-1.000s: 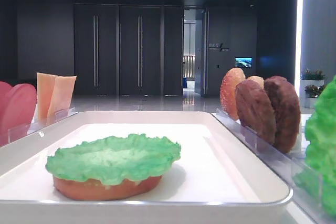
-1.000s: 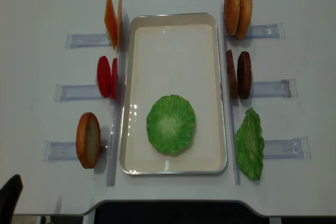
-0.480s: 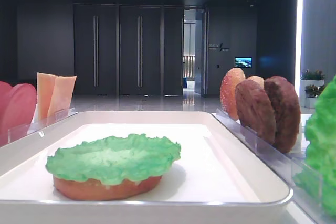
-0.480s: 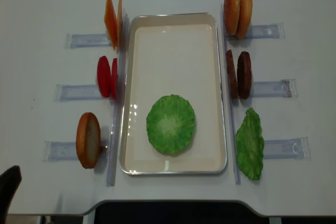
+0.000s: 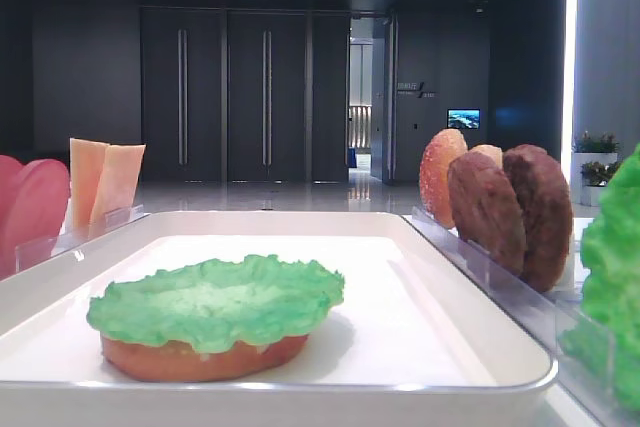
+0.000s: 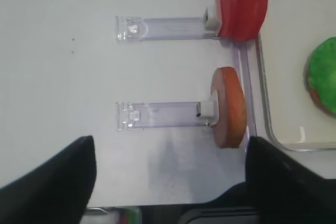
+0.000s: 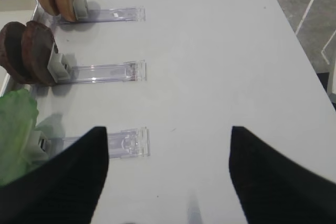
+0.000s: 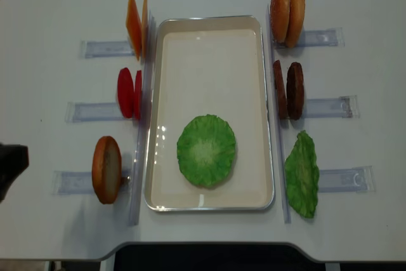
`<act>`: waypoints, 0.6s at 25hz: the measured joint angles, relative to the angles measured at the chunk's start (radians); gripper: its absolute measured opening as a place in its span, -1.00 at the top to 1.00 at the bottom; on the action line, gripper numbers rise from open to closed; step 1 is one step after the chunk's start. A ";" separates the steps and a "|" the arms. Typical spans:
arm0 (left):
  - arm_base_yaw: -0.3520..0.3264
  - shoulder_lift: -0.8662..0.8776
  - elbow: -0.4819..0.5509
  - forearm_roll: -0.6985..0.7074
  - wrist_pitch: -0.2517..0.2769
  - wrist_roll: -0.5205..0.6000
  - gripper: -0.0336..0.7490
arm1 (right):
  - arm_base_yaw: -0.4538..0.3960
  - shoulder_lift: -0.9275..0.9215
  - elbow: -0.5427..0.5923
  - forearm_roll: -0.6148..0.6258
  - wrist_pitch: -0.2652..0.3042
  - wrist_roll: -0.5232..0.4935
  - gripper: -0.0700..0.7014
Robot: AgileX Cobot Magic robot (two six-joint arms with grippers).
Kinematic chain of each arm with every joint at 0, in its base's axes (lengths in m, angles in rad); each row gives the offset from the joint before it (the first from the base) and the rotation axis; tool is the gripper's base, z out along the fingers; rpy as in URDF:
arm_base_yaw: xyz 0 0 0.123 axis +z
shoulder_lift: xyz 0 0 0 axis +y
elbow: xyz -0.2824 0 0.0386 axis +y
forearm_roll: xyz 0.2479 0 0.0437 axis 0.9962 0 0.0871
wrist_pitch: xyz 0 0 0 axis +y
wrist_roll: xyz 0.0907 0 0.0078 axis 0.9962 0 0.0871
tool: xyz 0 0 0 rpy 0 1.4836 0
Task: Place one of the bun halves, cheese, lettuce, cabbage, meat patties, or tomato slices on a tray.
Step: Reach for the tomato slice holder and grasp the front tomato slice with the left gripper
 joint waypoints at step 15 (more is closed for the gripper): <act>0.000 0.534 -0.388 0.000 0.054 0.000 -0.85 | 0.000 0.000 0.000 0.000 0.000 0.000 -0.39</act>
